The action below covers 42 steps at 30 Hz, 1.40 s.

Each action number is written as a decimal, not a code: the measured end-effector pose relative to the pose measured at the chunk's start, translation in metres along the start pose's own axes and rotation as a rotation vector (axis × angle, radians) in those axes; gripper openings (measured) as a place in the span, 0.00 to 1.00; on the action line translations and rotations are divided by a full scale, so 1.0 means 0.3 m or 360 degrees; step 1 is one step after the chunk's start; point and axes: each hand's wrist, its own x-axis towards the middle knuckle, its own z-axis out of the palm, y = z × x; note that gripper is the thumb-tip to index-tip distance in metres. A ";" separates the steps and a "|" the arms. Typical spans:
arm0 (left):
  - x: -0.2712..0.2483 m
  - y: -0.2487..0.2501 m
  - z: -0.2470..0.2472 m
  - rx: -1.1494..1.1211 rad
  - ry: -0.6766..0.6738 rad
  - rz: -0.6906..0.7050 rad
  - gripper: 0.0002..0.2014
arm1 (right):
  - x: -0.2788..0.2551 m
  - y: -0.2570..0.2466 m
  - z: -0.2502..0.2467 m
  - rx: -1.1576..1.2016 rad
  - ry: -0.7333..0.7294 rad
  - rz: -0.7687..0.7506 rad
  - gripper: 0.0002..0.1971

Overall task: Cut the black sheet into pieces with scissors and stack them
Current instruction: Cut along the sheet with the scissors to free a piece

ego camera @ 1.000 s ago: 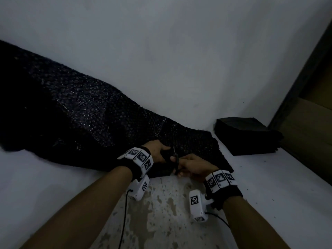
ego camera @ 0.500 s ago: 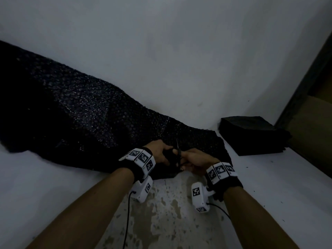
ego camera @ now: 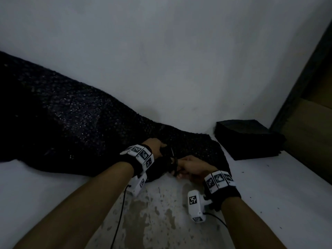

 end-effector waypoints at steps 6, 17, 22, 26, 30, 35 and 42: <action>0.020 -0.027 0.020 0.0039 -0.0108 0.0017 0.24 | 0.048 -0.026 -0.010 0.0053 -0.0029 0.0049 0.20; 0.037 -0.051 0.022 0.0021 -0.0115 0.0048 0.24 | 0.123 -0.051 -0.020 0.0046 -0.0004 0.0015 0.15; 0.029 -0.052 0.023 0.0017 -0.0108 0.0078 0.24 | 0.120 -0.038 -0.013 0.0047 -0.0034 -0.0082 0.15; 0.007 -0.052 0.012 -0.0164 0.0031 0.0027 0.23 | 0.113 -0.014 -0.005 0.0109 -0.0031 -0.0170 0.15; -0.012 -0.052 -0.026 -0.0348 0.0512 -0.0043 0.23 | 0.079 0.010 -0.008 0.0194 -0.0094 -0.0273 0.13; -0.029 0.000 -0.145 -0.0442 0.1210 0.0214 0.16 | 0.002 0.016 -0.029 0.0140 -0.0206 -0.0417 0.15; -0.060 0.047 -0.302 -0.0168 0.0760 0.0434 0.15 | -0.107 0.031 -0.060 0.0140 -0.0309 -0.0525 0.10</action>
